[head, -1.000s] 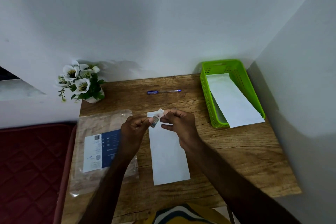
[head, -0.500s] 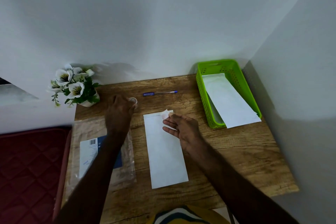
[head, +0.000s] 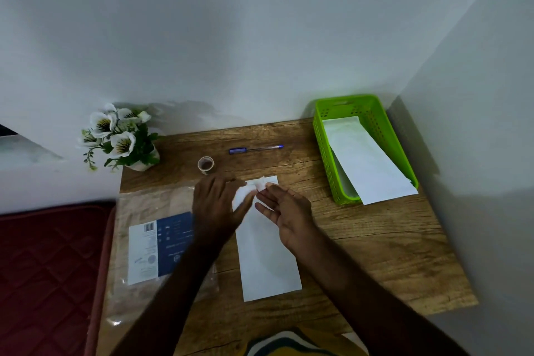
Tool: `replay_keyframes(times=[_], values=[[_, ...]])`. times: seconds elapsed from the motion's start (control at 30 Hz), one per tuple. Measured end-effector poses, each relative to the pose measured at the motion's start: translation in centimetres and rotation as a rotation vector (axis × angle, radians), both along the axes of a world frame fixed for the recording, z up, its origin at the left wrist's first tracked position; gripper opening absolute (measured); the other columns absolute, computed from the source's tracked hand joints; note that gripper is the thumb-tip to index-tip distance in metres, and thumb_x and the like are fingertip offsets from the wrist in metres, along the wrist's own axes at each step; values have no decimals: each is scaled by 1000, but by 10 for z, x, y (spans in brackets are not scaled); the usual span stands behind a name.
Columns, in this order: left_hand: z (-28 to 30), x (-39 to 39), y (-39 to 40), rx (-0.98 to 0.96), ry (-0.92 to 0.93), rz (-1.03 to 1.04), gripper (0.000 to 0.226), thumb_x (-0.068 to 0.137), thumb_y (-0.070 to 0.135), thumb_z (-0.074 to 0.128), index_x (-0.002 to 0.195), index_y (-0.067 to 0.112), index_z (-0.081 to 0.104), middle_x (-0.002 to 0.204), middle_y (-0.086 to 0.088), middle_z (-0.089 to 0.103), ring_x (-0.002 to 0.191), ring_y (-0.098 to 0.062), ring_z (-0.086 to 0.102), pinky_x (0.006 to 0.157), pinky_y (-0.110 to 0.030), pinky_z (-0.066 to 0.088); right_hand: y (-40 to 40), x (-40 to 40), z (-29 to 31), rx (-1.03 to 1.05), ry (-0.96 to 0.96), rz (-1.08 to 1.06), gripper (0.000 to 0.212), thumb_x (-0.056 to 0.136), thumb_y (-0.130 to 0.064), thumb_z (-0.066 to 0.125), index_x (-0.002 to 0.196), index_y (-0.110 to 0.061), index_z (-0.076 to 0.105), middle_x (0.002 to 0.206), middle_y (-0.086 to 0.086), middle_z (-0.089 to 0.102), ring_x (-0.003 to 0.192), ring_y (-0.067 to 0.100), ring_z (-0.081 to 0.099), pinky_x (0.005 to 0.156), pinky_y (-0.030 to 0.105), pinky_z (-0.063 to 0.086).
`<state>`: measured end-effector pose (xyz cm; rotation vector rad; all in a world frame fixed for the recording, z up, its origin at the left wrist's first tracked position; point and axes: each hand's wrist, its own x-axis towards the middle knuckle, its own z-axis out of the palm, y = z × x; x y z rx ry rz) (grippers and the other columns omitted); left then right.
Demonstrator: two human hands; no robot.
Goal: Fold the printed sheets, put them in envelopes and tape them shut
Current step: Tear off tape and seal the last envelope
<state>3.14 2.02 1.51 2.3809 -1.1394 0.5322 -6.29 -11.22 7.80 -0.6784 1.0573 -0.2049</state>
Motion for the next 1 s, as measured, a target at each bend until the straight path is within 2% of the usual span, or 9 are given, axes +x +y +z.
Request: replay_keyframes(times=[0.17,0.33,0.47,0.7,0.77,0.83,0.9,0.93,1.0], values=[[4,-25,-12,-16,-83,0,35,90,41,71,107,10,73,109,-14,72,106,-32,63,93,-42,46,5,1,0,-57,33,-9,18,94,-9,71,110,0,72,106,16,77,102,27,74,92,44,61],[1,-23,-18,-54,-132,45,31,88,35,76,106,10,71,106,-14,72,107,-29,58,92,-40,44,9,1,-1,-50,35,-6,10,94,-11,71,102,-6,75,104,12,78,99,24,76,83,38,63],[1,-24,-17,-44,-134,20,29,87,31,79,103,8,73,105,-15,73,103,-33,65,89,-44,50,12,-1,-2,-34,24,-9,5,94,-10,71,96,-9,75,99,10,80,95,22,77,72,33,63],[4,-27,-16,-81,-100,5,23,86,23,80,100,5,75,103,-15,73,100,-34,68,87,-44,52,15,0,-1,-74,5,3,7,94,-13,71,98,-8,75,102,11,79,97,22,77,77,35,63],[6,-29,-21,-139,116,86,20,90,26,76,101,10,75,105,-10,73,103,-28,65,91,-42,51,14,-1,-1,-104,-3,-1,16,95,-18,72,105,-7,76,104,9,79,100,21,75,77,36,64],[13,-30,-27,-241,527,225,18,94,38,72,102,23,74,107,5,72,103,-14,65,91,-34,52,13,-1,-2,-156,36,-5,21,95,-25,72,109,-9,75,106,4,78,101,19,74,77,37,65],[20,-27,-31,-410,1026,300,20,92,53,69,101,35,72,100,18,74,90,-3,70,73,-22,57,11,-2,-3,-205,91,5,21,95,-28,72,109,-13,74,107,1,76,101,19,72,74,35,65],[23,-26,-31,-485,1183,296,21,91,55,68,102,37,72,97,21,75,85,-1,71,63,-15,56,10,-3,-4,-223,110,23,21,95,-29,73,109,-14,74,107,0,76,100,19,72,74,34,65],[25,-24,-32,-526,1274,261,14,92,50,69,101,40,73,94,28,74,84,3,71,58,-10,52,9,-3,-5,-242,124,63,25,93,-32,75,109,-14,74,106,0,77,99,18,73,74,33,65]])
